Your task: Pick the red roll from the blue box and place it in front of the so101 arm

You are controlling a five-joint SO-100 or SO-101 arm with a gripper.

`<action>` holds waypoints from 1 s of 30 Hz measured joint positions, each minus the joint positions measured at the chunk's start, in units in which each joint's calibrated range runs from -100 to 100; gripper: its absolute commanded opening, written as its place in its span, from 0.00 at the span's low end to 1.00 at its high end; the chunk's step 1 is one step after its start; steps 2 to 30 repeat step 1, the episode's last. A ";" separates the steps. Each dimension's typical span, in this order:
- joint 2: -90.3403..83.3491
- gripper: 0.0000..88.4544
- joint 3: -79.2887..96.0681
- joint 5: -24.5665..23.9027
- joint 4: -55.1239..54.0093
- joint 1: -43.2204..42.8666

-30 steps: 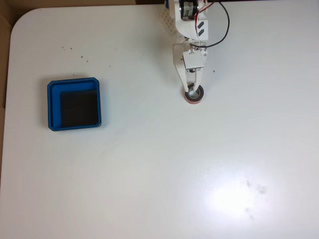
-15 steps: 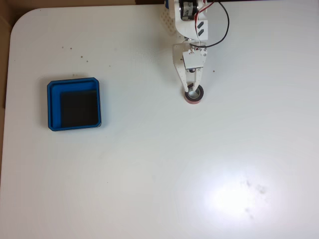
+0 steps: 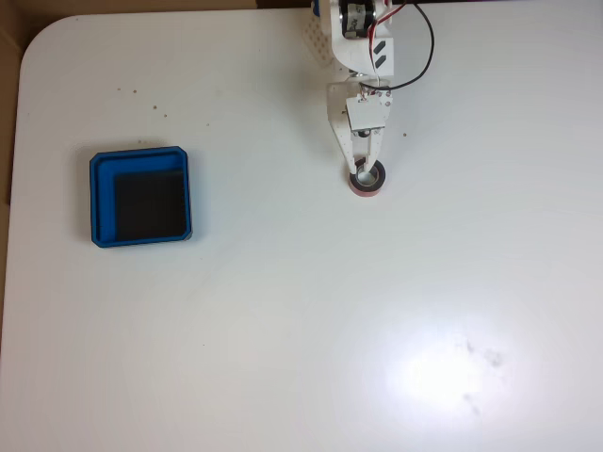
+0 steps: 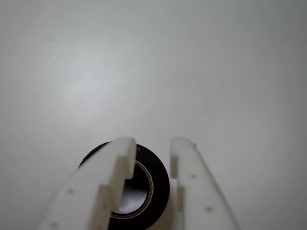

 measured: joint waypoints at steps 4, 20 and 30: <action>0.00 0.01 0.00 0.00 0.00 0.00; 0.00 0.01 0.00 0.00 0.00 0.00; 0.00 0.01 0.00 0.00 0.00 0.00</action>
